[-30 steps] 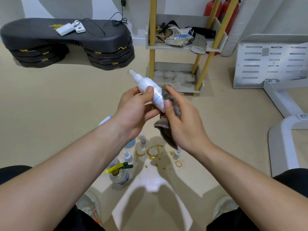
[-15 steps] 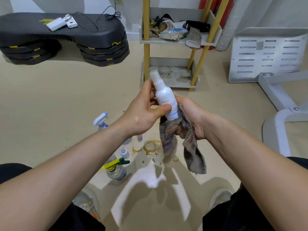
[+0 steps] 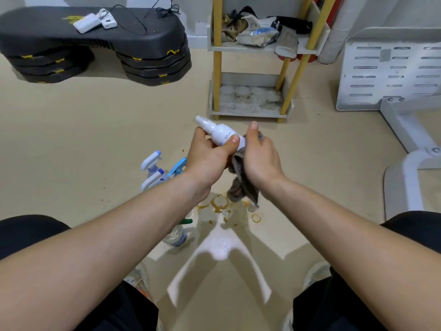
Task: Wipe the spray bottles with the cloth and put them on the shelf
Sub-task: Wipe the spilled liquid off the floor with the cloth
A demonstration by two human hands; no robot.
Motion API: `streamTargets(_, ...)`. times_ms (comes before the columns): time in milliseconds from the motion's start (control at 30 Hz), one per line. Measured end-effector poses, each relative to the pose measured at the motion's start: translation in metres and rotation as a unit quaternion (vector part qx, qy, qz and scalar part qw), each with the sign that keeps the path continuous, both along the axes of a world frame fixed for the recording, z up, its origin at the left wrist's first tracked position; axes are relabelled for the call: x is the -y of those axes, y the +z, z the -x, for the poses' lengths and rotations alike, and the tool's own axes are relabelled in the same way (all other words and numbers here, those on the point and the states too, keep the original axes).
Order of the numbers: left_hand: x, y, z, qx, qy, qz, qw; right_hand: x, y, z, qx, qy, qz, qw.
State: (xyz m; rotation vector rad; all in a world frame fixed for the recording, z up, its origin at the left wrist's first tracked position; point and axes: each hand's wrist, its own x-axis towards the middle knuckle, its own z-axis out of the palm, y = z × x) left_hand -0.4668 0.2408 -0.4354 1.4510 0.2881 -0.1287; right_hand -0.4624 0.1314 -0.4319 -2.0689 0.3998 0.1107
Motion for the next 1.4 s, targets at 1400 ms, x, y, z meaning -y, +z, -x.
streamTargets(1400, -0.046, -0.217, -0.174, 0.039, -0.374, -0.767, 0.52, 0.006, -0.202, -0.124, -0.214, -0.048, -0.123, 0.968)
